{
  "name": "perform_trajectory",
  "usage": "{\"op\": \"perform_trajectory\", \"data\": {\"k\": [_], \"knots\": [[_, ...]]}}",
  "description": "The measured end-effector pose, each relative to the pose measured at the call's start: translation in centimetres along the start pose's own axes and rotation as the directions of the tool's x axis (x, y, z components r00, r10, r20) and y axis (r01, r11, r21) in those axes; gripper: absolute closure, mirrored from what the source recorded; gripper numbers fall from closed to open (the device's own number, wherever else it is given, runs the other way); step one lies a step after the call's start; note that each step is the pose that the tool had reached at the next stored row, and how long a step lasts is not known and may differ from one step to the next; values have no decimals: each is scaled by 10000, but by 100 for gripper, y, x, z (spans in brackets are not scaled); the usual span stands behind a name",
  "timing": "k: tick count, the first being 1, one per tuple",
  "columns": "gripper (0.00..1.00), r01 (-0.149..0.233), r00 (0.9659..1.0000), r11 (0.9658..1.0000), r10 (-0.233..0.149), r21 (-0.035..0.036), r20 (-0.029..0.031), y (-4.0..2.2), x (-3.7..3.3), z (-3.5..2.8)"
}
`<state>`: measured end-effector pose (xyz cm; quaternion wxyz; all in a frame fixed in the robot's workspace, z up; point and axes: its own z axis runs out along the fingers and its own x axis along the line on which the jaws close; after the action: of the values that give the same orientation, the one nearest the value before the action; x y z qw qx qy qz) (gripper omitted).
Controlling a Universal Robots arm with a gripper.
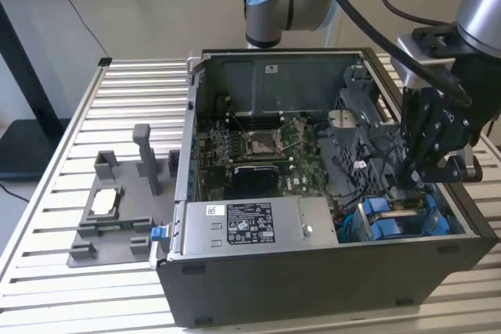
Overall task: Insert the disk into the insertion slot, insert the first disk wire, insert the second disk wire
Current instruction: 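Insert the second disk wire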
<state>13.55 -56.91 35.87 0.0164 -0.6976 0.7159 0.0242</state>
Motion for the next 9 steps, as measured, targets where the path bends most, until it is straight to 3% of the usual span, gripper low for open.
{"op": "perform_trajectory", "data": {"k": [9], "knots": [[84,-556,9985,9985,556,19,5,-3,15,35]]}}
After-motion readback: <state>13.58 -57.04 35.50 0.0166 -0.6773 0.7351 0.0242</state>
